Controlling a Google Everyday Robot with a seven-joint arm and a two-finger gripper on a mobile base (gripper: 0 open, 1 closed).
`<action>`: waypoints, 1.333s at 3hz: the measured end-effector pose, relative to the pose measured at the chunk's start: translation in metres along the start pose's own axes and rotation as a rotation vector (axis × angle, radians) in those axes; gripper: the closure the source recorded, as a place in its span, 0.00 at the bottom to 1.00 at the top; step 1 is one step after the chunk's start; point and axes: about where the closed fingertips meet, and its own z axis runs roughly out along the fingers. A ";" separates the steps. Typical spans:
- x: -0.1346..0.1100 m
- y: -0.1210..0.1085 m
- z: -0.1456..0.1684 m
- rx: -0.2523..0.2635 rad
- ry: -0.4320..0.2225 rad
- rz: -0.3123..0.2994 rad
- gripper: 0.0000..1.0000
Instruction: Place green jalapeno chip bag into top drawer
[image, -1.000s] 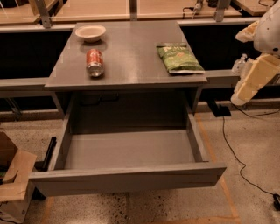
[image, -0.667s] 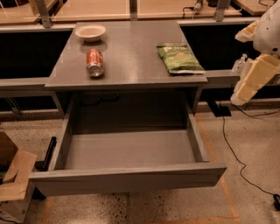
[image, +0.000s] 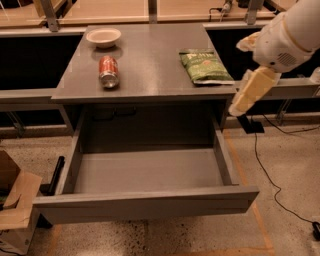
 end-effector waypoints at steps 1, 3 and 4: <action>-0.022 -0.033 0.035 0.022 -0.111 0.020 0.00; -0.027 -0.080 0.063 0.057 -0.170 0.069 0.00; -0.025 -0.076 0.072 0.026 -0.167 0.068 0.00</action>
Offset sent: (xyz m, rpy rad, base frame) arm 0.1697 0.0188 -0.0156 0.2539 -0.1013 -0.1083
